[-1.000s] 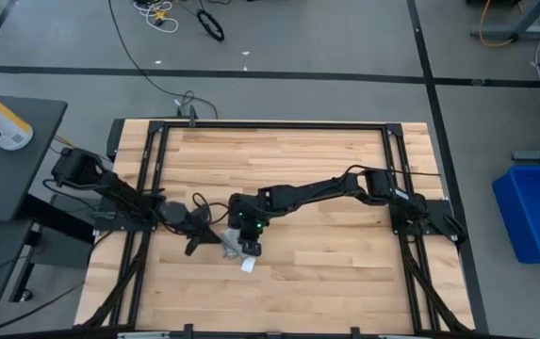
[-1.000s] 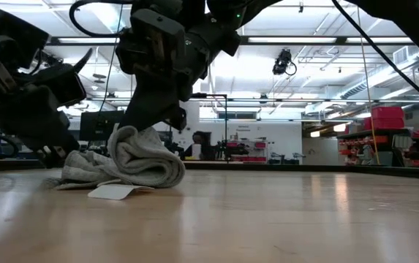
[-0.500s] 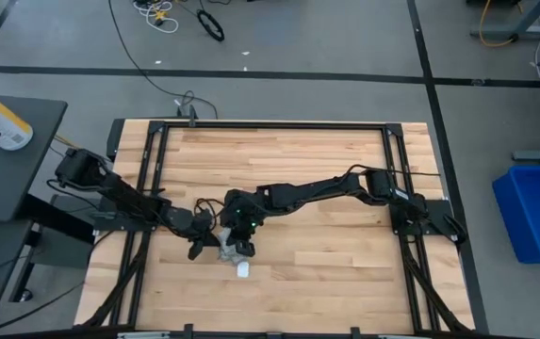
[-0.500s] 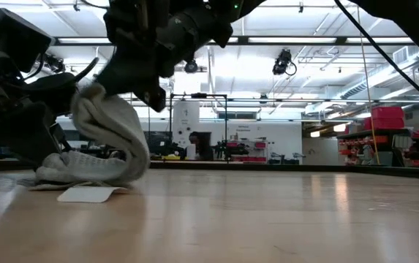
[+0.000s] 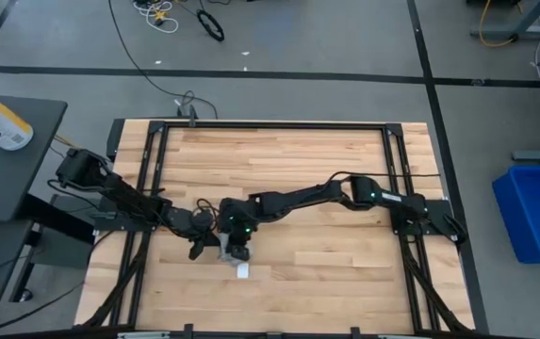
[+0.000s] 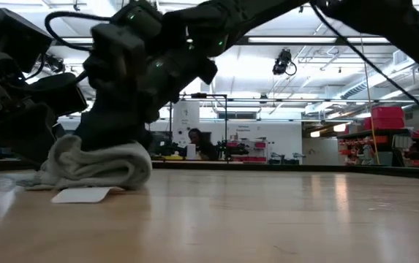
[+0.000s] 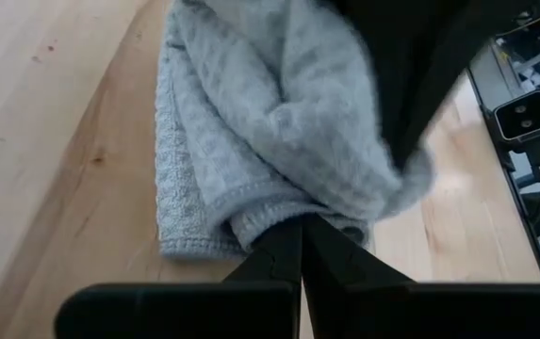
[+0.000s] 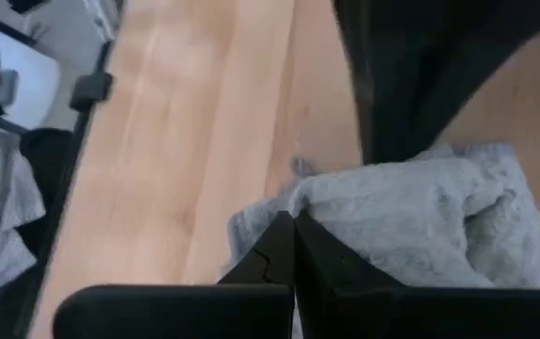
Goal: Fold microfiber towels
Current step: Fold the gray towel
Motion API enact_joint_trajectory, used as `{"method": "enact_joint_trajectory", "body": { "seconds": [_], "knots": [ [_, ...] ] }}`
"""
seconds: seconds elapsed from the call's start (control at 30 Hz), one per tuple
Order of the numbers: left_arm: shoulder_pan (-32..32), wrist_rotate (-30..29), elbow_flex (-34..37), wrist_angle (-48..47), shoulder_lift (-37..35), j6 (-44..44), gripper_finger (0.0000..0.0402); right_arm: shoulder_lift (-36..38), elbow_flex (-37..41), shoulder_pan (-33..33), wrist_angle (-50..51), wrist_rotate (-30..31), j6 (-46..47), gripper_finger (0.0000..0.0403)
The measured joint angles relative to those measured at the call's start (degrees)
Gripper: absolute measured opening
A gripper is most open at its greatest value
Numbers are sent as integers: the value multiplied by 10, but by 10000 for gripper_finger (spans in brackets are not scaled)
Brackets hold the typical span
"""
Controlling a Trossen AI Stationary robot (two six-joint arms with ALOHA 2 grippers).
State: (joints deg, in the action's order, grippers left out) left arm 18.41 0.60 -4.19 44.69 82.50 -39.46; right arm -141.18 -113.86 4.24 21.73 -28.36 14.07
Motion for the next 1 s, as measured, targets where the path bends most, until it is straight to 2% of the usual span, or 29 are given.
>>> {"method": "enact_joint_trajectory", "body": {
  "seconds": [0.2,0.43,0.53,0.83,0.93,1.0],
  "knots": [
    [0,0,1,-1,0,1,1,-39,-60,0,34,-6,-8,0],
    [0,-3,1,-3,0,4,0,-46,-65,-7,36,-3,-8,11],
    [0,-6,1,-3,1,4,0,-46,-65,-10,32,2,-1,51],
    [0,-13,1,-11,1,6,0,-42,-65,-11,31,-5,11,234],
    [0,-15,1,-13,1,5,0,-31,-64,-12,37,0,12,267],
    [0,-15,1,-13,1,5,0,-21,-64,-13,35,12,6,274]
  ]
}}
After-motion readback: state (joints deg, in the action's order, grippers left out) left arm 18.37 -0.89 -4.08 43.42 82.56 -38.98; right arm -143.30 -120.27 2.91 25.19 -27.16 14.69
